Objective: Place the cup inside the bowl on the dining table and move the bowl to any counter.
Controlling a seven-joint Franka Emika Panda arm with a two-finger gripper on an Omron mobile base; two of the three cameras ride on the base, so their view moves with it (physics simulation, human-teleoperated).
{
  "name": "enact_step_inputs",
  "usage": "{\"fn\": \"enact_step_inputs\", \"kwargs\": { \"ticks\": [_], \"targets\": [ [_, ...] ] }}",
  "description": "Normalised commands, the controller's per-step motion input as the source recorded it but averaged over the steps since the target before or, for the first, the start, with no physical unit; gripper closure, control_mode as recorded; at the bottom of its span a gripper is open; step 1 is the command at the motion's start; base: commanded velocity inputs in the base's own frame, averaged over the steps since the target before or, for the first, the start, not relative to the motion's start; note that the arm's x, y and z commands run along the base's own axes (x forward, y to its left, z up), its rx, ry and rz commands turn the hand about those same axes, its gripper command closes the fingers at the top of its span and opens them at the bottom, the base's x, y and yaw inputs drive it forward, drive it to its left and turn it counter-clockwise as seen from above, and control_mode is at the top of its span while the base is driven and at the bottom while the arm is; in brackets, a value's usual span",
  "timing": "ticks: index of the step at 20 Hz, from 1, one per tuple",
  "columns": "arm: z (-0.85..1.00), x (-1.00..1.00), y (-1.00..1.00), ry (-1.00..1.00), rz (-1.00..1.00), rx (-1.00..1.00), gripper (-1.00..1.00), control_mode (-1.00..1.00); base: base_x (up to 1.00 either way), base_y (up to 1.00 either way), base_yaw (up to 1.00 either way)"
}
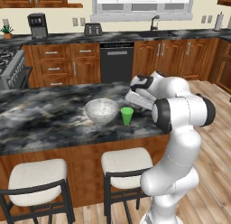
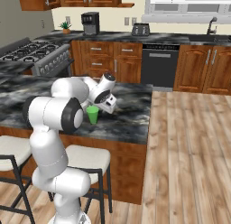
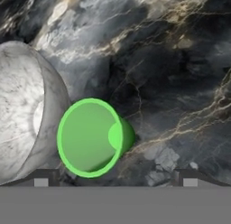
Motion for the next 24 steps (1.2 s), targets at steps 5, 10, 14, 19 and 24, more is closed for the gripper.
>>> {"fn": "enact_step_inputs", "kwargs": {
  "ticks": [5,10,14,19,24],
  "targets": [
    [-0.18,0.02,0.02,0.0,0.0,0.0,-1.0,-1.0,0.0,0.0,0.0],
    [-0.15,0.05,0.01,0.0,0.0,0.0,-1.0,-1.0,0.0,0.0,0.0],
    [-0.06,0.13,0.04,0.0,0.0,0.0,-1.0,-1.0,0.0,0.0,0.0],
    [-0.05,0.2,0.04,0.0,0.0,0.0,-1.0,-1.0,0.0,0.0,0.0],
    [-0.13,0.13,0.0,0.0,0.0,0.0,-1.0,-1.0,0.0,0.0,0.0]
  ]
}}
